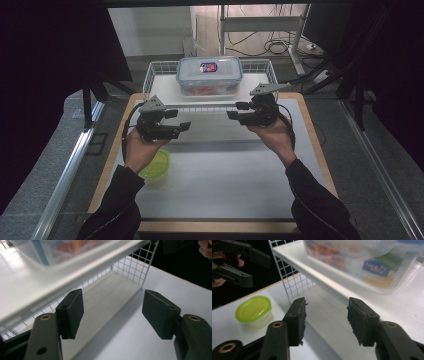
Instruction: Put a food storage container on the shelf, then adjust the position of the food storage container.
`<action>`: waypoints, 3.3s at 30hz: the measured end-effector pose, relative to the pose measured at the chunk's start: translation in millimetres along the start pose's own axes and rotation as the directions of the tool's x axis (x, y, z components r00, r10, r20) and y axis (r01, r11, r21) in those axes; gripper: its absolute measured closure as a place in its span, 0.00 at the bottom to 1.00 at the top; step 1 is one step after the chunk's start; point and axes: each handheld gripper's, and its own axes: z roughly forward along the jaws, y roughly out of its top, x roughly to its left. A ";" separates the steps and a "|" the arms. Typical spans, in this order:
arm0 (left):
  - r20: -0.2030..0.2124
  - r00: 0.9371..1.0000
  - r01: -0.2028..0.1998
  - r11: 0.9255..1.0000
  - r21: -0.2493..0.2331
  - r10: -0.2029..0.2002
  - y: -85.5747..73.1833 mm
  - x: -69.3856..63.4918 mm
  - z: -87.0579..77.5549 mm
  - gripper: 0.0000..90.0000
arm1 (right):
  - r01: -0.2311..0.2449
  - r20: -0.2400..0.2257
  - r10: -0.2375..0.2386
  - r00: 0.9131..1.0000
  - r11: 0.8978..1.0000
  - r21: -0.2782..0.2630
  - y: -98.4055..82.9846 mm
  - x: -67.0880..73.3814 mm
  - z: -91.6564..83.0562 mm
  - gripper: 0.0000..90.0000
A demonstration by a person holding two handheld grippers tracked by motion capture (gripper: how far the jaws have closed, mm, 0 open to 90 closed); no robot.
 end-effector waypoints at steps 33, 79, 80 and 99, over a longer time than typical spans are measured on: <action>0.018 0.999 -0.029 0.997 0.070 0.028 -96.2 -66.8 5.4 0.08 | 0.004 0.006 -0.004 1.000 1.000 0.002 -96.3 26.3 -20.6 0.09; -0.155 0.987 0.061 0.994 0.090 -0.047 -143.2 -41.8 -30.3 0.70 | 0.025 0.026 -0.028 0.999 0.994 0.110 -171.0 37.0 -14.4 0.04; -0.166 0.984 0.073 0.994 0.080 -0.059 -144.4 -37.1 -34.5 0.75 | 0.025 0.026 -0.028 0.999 0.994 0.110 -171.0 36.7 -14.4 0.04; -0.334 0.888 0.346 0.938 0.033 -0.316 -192.9 45.8 -74.0 1.00 | 0.042 0.025 -0.046 0.999 0.991 0.124 -171.9 37.4 -12.0 0.05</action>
